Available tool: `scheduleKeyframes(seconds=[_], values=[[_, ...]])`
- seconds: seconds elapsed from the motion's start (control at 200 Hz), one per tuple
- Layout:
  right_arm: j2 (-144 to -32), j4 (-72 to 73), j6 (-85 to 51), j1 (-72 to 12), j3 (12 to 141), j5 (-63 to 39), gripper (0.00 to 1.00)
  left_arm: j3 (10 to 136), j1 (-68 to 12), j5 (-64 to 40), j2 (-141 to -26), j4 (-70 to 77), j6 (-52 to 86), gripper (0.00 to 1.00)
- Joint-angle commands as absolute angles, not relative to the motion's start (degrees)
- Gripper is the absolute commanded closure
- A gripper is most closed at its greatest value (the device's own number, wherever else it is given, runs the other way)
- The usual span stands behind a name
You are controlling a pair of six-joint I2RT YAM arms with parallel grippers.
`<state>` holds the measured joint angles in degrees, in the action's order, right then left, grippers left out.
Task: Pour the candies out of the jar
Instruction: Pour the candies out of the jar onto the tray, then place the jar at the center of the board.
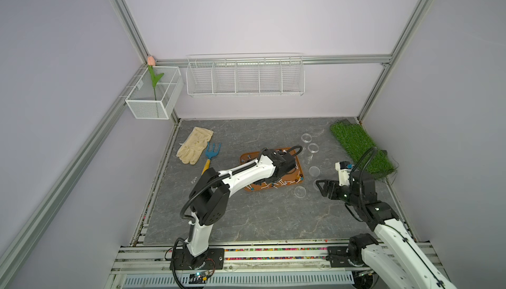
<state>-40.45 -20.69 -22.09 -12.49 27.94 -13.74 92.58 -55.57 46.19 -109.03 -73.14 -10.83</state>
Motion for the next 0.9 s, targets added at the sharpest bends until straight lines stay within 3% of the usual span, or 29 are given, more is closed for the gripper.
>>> scheduleKeyframes(seconds=[0.0, 0.265, 0.405, 0.62, 0.895], values=[[-40.9, -24.0, -22.0, -12.7, 33.0, -17.7, 0.22, 89.9, -55.5, 33.2, -100.1, -63.6, -6.6, 0.46], [-51.2, -23.5, -22.3, -12.9, 48.3, -31.6, 0.22, 70.2, -55.4, 18.6, -78.8, -35.4, -11.5, 0.46], [-61.3, -33.8, -14.6, -14.3, 64.1, -37.7, 0.23, 60.9, -54.4, 10.4, -70.9, -23.5, -17.4, 0.44], [-73.3, -45.6, -7.4, -20.9, 80.7, -40.6, 0.29, 56.6, -53.1, 5.6, -67.1, -18.3, -21.9, 0.44], [-79.2, -45.5, -8.4, -27.3, 83.1, -37.4, 0.45, 54.3, -53.1, 4.1, -66.3, -17.1, -23.0, 0.43]])
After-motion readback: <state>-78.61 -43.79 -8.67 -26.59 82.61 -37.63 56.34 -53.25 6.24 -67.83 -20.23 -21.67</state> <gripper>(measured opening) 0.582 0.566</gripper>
